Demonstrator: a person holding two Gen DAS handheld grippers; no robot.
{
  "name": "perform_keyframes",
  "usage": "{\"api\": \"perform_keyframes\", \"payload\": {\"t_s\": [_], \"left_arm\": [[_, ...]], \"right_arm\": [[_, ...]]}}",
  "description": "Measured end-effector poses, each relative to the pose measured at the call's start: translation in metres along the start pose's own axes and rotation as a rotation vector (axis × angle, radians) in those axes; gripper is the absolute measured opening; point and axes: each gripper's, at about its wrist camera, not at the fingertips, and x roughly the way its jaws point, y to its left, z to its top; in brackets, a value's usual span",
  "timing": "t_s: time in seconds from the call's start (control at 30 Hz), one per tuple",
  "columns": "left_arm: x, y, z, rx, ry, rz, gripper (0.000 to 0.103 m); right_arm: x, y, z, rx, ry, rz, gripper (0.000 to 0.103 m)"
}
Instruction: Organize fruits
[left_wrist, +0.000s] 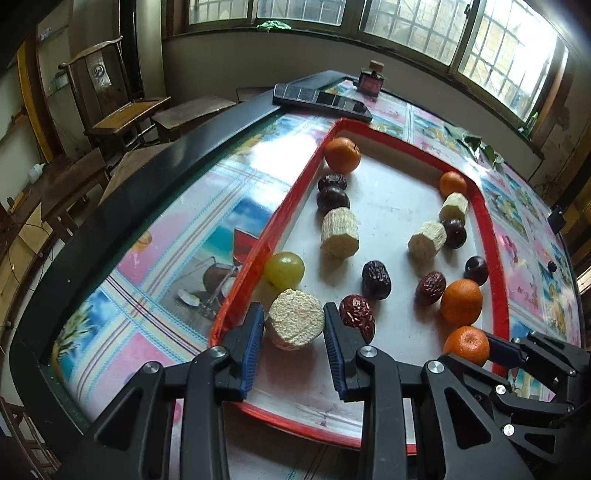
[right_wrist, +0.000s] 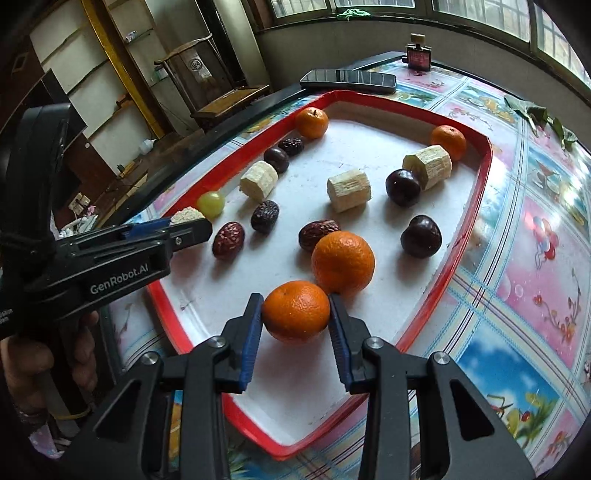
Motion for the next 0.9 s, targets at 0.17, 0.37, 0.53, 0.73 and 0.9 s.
{"api": "perform_keyframes", "payload": {"t_s": [0.17, 0.37, 0.53, 0.73, 0.9], "left_arm": [[0.002, -0.004, -0.003, 0.018, -0.003, 0.018, 0.032], [0.001, -0.010, -0.004, 0.036, 0.002, 0.030, 0.042], [-0.008, -0.016, -0.007, 0.052, -0.031, 0.058, 0.061], [-0.022, -0.025, -0.010, 0.072, -0.071, 0.089, 0.073], [-0.033, -0.037, -0.012, 0.084, -0.094, 0.082, 0.074]], "right_arm": [[0.004, 0.000, 0.000, -0.011, 0.000, -0.012, 0.038], [0.005, 0.002, 0.000, -0.027, 0.007, -0.012, 0.043], [0.001, 0.008, 0.000, -0.053, 0.005, -0.036, 0.058], [-0.011, 0.005, -0.003, -0.044, -0.014, -0.042, 0.059], [-0.027, -0.001, -0.007, -0.023, -0.042, -0.043, 0.059]]}}
